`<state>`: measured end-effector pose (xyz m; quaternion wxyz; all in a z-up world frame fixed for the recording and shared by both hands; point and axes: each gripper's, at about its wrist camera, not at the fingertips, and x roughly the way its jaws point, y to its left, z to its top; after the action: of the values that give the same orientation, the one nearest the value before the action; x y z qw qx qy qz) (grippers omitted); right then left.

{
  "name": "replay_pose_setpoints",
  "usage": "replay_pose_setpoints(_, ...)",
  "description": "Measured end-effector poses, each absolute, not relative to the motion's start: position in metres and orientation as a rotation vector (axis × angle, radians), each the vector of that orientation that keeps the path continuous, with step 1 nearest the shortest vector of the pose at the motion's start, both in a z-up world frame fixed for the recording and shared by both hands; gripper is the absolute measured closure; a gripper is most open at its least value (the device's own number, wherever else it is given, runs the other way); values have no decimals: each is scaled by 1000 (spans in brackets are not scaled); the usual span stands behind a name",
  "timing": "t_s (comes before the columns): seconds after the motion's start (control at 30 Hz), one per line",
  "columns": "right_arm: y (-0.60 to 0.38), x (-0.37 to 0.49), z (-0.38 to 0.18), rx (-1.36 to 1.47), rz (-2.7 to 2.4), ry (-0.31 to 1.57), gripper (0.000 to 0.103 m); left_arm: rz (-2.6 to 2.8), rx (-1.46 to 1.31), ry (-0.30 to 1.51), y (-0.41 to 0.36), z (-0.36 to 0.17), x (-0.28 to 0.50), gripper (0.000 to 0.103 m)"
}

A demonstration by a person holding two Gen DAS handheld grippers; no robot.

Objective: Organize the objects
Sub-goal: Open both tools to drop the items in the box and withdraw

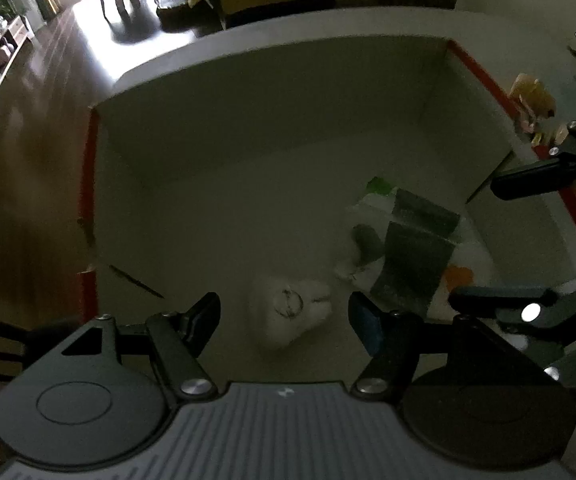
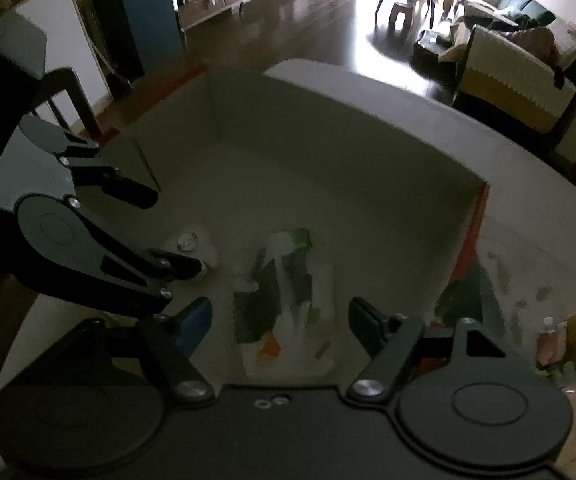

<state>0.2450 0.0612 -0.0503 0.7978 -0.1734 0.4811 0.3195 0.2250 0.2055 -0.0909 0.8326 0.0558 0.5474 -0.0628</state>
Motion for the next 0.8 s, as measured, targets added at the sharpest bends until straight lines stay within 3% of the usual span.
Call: replay_pose_setpoints(0.8,-17,196,27,-265,751,863,20,-108,33,942,166,0,161,33)
